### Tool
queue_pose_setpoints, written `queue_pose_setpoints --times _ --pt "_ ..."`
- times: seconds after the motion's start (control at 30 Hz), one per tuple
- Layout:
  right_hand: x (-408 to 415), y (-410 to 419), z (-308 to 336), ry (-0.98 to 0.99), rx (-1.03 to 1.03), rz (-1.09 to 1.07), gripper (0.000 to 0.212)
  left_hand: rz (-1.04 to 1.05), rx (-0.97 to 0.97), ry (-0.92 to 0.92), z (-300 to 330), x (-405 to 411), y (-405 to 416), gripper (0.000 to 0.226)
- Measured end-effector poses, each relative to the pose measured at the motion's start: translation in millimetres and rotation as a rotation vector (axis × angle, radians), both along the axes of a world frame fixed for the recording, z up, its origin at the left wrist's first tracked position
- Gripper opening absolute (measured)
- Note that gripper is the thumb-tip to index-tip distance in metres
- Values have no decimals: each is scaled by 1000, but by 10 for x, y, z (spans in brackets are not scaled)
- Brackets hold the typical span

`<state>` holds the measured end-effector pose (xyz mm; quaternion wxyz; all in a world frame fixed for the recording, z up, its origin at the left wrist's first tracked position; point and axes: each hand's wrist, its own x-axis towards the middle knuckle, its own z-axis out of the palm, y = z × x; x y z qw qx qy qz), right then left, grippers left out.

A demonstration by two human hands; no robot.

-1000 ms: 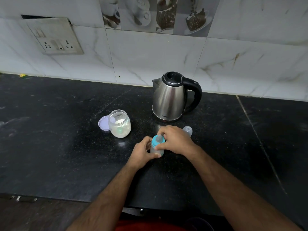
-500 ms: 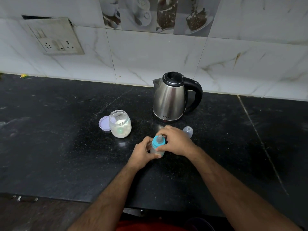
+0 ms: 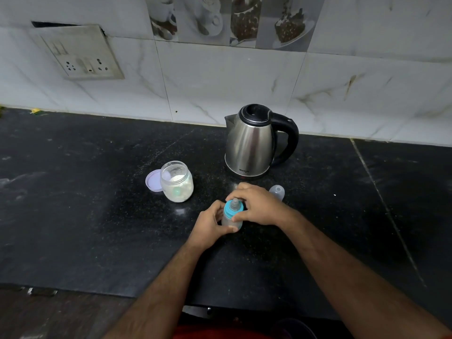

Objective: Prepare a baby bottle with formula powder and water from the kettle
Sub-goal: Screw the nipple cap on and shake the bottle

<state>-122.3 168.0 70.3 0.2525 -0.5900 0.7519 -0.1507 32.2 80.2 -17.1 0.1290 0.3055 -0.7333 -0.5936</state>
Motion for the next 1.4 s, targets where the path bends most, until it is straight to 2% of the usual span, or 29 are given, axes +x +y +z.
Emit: queue_pose_setpoints --times 0.1,0.23,0.33,0.47,0.57,0.63,0.9,1.1,1.17,1.3,1.4 --pt "50 23 -32 127 -23 -11 36 9 -17 2 -9 9 20 49" --pt "150 49 -100 241 -50 -57 43 11 -11 2 -8 20 24 47" --pt "141 43 -121 213 -40 -68 47 -6 -20 -4 28 19 23 47" --pt "19 -26 -13 156 50 63 59 -7 -17 3 55 26 22 48" --pt "27 -27 -18 149 33 77 44 -16 -8 6 37 28 17 49" --pt "72 11 -71 125 -15 32 36 -15 -14 11 15 33 15 47" --pt "364 101 -310 150 -199 -272 38 14 -142 3 -11 43 64 40" --pt "603 81 -345 179 -215 -520 41 72 -147 22 -68 49 100 35" --pt "598 97 -330 185 -202 -491 44 67 -137 31 -84 53 92 35" --pt "353 102 -192 183 -85 -271 55 35 -95 31 -48 49 70 41" --pt "226 95 -140 110 -62 -185 49 31 -45 36 -53 52 72 44"
